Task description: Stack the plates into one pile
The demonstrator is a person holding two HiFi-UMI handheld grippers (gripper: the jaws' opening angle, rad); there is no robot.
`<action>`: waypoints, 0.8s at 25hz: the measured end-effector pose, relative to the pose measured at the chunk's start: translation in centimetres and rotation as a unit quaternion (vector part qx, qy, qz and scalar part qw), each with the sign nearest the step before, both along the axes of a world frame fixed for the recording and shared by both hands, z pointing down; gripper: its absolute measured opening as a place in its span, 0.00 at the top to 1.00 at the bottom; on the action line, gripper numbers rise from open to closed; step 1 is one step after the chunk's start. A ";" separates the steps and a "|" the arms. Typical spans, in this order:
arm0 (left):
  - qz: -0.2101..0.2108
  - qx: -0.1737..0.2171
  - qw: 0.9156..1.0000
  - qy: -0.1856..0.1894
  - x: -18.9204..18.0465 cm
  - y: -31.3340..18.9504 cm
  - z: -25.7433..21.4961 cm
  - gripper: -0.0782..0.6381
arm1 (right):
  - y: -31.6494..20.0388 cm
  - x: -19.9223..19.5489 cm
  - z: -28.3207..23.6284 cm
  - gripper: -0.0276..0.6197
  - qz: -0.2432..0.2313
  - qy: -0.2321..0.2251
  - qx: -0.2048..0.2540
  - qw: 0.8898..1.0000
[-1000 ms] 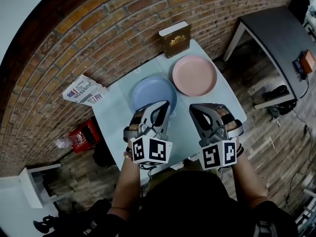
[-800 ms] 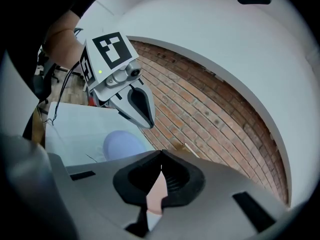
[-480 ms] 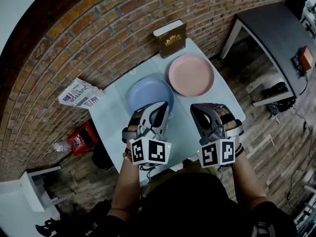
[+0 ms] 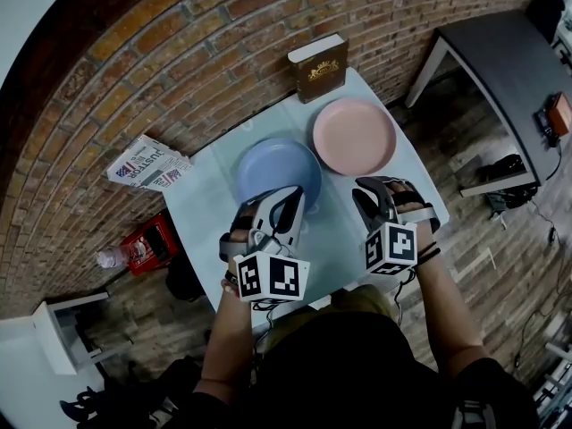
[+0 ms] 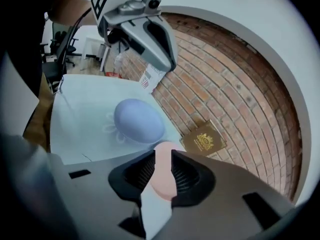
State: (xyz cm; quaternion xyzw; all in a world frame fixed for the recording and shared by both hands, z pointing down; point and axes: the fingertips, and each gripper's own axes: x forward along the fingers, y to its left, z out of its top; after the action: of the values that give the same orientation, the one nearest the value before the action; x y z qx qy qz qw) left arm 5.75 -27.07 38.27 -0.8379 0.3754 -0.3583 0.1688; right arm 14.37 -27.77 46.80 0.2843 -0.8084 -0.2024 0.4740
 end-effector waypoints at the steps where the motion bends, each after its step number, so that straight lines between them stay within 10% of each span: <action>1: -0.002 -0.001 1.000 0.000 -0.2 0.0 0.1 0.86 | -0.3 0.1 0.9 0.80 -0.002 0.009 -0.007 1.000; 20: -0.044 -0.018 0.999 -0.004 -2.6 -1.0 1.7 0.86 | -5.7 1.4 15.2 0.77 -0.012 0.112 -0.114 0.987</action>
State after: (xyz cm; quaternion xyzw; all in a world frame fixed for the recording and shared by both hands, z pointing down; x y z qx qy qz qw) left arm 3.11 -28.04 39.93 -0.8222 0.4046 -0.3755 0.1391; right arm 15.75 -33.45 62.04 0.1944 -0.7713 -0.1452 0.5884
